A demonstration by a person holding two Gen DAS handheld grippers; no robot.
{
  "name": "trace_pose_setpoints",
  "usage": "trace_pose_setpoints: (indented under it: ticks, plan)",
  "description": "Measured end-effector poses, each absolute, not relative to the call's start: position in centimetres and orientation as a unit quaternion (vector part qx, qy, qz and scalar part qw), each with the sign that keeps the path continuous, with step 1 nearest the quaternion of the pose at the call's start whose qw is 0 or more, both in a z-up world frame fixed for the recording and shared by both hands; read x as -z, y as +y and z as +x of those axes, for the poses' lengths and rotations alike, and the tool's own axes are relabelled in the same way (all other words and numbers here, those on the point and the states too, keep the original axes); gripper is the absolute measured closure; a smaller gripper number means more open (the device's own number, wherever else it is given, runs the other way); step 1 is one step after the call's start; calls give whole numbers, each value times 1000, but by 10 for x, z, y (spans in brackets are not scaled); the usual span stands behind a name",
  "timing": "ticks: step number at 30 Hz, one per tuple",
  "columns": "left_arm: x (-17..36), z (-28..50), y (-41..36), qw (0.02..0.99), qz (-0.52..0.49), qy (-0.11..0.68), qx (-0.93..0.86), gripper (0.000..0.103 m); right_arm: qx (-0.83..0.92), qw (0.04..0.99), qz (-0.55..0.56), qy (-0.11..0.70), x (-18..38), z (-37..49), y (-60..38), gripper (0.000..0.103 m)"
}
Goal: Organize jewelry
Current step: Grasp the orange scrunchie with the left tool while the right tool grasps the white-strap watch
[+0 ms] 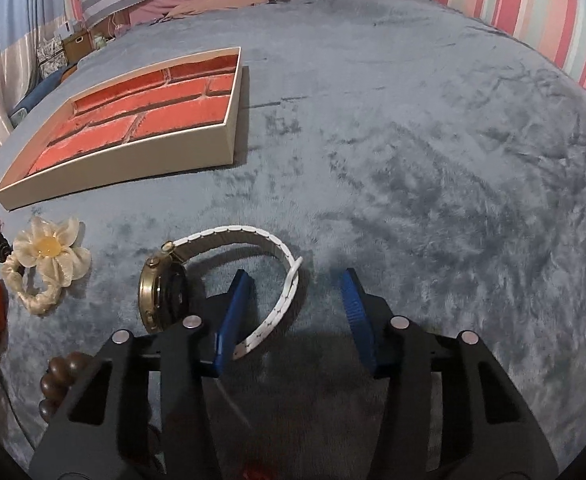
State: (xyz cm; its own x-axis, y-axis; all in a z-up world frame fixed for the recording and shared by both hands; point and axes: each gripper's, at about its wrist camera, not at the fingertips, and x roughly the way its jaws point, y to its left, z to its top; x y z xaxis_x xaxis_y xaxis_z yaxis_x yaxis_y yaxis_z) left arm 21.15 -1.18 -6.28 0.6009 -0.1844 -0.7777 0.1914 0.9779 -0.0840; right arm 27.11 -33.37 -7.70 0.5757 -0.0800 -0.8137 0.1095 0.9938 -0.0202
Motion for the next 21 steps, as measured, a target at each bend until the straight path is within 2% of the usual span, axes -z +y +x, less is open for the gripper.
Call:
trace_pose_setpoints:
  ticks: [6, 11, 13, 21]
  plan:
    - [63, 221, -16, 890, 3, 441, 113, 66, 48, 888, 12, 456, 76, 274, -334, 72]
    - [65, 221, -15, 891, 6, 439, 115, 73, 43, 890, 0, 455, 77, 275, -331, 82]
    - [64, 219, -14, 892, 6, 436, 118, 75, 41, 890, -8, 454, 78, 278, -327, 89]
    - [50, 215, -1, 897, -13, 429, 109, 81, 31, 899, -3, 437, 68, 278, -324, 94]
